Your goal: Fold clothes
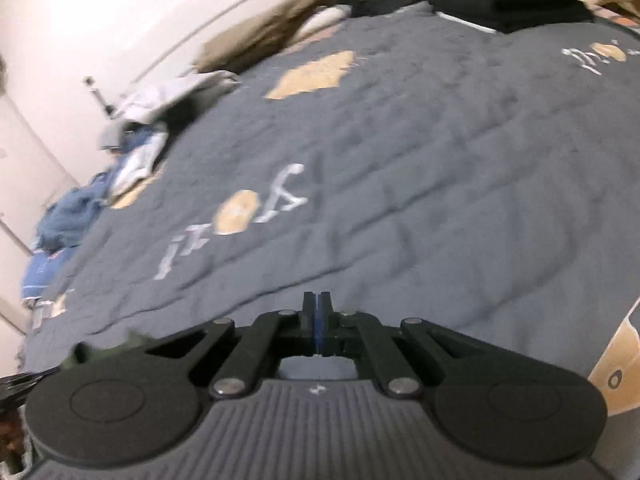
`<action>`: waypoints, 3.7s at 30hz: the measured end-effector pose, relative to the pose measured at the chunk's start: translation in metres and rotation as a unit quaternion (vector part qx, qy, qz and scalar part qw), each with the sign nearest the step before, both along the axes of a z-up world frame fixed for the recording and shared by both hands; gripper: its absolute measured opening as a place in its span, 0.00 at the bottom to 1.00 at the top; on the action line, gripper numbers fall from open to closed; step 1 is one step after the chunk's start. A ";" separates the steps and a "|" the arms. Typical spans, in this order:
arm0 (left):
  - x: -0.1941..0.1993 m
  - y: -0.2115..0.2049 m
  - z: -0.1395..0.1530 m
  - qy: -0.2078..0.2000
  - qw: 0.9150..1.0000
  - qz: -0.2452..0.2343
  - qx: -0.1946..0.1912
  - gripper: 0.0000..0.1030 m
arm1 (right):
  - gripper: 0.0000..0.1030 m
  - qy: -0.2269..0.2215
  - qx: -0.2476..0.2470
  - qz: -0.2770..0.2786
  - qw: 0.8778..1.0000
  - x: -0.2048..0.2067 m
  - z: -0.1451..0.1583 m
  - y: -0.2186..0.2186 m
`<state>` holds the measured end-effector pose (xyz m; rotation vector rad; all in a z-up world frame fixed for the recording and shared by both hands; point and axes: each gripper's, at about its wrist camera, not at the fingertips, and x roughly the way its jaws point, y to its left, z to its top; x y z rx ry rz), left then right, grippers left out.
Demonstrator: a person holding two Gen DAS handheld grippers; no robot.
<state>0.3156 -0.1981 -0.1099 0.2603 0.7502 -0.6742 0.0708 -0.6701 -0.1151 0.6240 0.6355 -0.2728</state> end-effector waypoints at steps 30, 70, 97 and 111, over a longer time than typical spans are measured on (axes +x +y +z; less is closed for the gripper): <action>-0.246 0.128 0.069 0.001 0.988 0.090 -0.122 0.60 | 0.47 0.021 -0.157 0.050 0.986 -0.209 0.046 0.178; -0.205 0.161 0.027 0.088 0.986 0.137 -0.045 0.13 | 0.16 0.055 -0.068 0.037 0.995 -0.189 0.010 0.175; -0.196 0.144 0.126 -0.075 0.974 0.083 -0.196 0.06 | 0.13 -0.149 -0.007 -0.020 0.989 -0.204 0.110 0.133; -0.062 0.042 0.095 -0.086 0.991 0.060 -0.086 0.05 | 0.13 -0.071 -0.041 -0.021 0.996 -0.048 0.081 0.068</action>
